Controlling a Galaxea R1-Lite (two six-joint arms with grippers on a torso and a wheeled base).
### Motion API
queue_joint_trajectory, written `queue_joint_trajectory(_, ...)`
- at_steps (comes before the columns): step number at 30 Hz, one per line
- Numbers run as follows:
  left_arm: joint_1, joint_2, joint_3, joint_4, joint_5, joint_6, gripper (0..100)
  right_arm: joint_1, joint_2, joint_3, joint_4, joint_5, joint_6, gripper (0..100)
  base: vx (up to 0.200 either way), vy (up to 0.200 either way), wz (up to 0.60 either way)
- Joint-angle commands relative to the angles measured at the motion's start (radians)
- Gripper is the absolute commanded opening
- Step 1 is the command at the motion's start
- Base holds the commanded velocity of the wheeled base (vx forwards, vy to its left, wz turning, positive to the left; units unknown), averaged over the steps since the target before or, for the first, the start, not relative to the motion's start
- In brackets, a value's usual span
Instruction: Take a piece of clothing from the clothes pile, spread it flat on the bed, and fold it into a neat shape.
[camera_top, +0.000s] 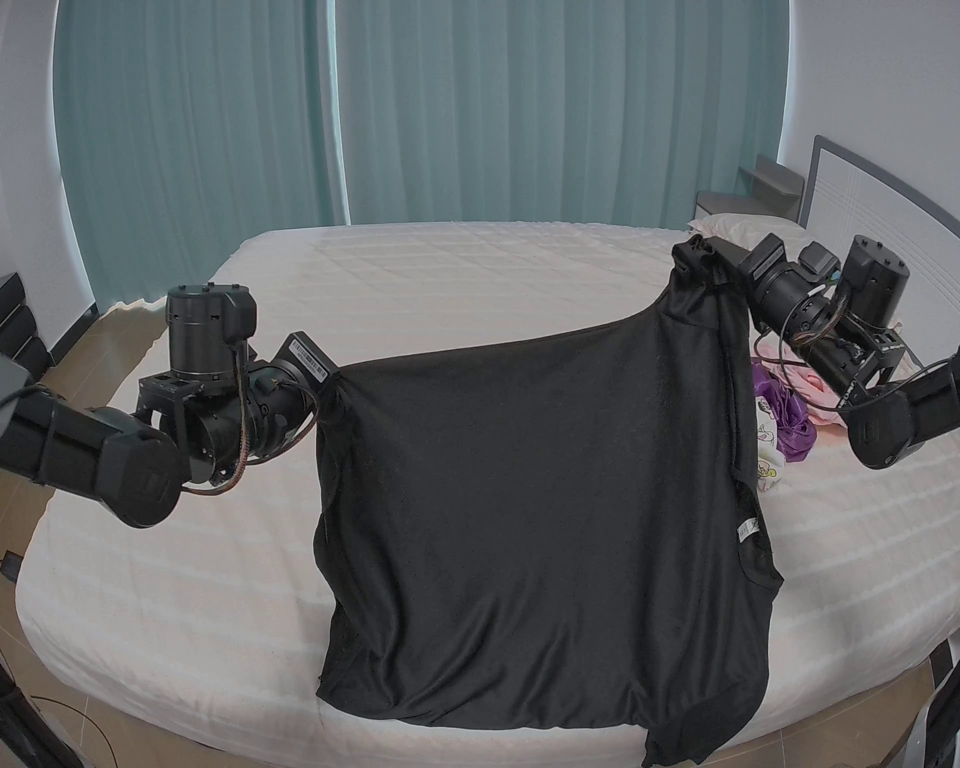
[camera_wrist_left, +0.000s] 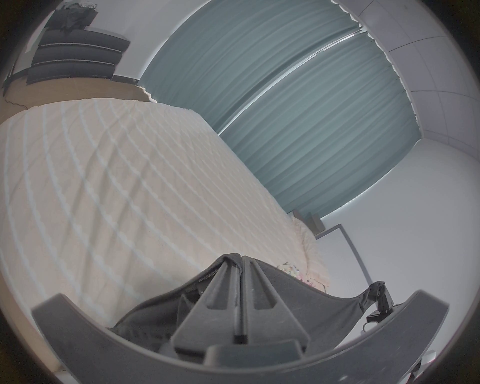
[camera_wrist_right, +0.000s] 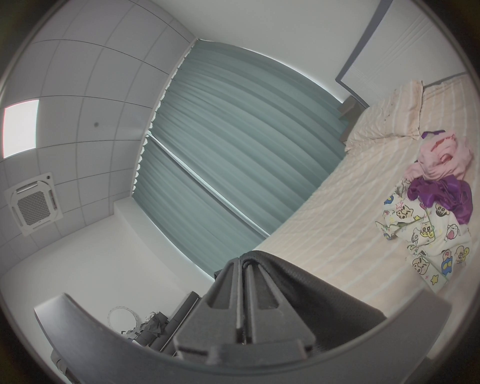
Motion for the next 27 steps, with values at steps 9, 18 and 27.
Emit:
queue_joint_trajectory(9,0.033,0.29,-0.101,-0.006,-0.004,-0.003,0,-0.009,0.265,-0.089,0.011,-0.027,0.0,0,0.0,0.0,0.0)
queue_joint_trajectory(18,0.047,0.435,-0.216,-0.008,-0.004,-0.004,100,-0.012,0.398,-0.174,0.036,-0.043,0.002,100,0.0,0.0,0.0)
queue_joint_trajectory(27,0.115,0.57,-0.346,-0.008,0.055,0.0,100,-0.037,0.536,-0.31,0.134,-0.156,-0.015,100,0.0,0.0,0.0)
